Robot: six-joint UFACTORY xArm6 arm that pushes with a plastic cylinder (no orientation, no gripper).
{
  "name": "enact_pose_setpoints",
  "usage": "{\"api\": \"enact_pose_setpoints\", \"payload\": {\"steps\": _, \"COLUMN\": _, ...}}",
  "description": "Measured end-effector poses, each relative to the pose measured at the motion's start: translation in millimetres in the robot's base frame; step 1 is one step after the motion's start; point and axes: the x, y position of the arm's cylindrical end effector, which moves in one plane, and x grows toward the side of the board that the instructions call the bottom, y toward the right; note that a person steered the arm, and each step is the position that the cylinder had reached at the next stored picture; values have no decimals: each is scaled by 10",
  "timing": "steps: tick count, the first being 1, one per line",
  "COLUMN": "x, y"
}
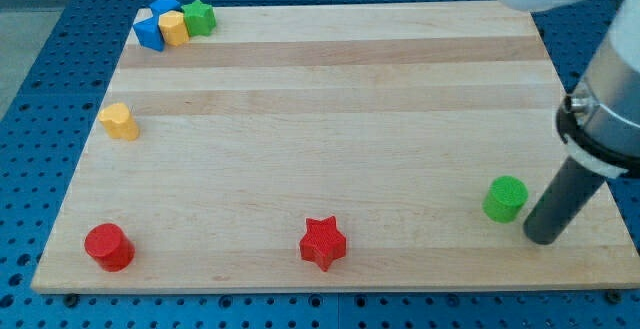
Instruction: Push green circle near to the yellow hexagon
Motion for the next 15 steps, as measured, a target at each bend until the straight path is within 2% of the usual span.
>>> {"api": "enact_pose_setpoints", "payload": {"steps": 2, "x": -255, "y": -444}}
{"api": "enact_pose_setpoints", "payload": {"steps": 4, "x": -676, "y": -459}}
{"api": "enact_pose_setpoints", "payload": {"steps": 6, "x": -834, "y": -1143}}
{"api": "enact_pose_setpoints", "payload": {"steps": 8, "x": -994, "y": -1163}}
{"api": "enact_pose_setpoints", "payload": {"steps": 10, "x": -1525, "y": -1179}}
{"api": "enact_pose_setpoints", "payload": {"steps": 12, "x": -2126, "y": -1674}}
{"api": "enact_pose_setpoints", "payload": {"steps": 13, "x": -2139, "y": -1980}}
{"api": "enact_pose_setpoints", "payload": {"steps": 15, "x": -1928, "y": -1842}}
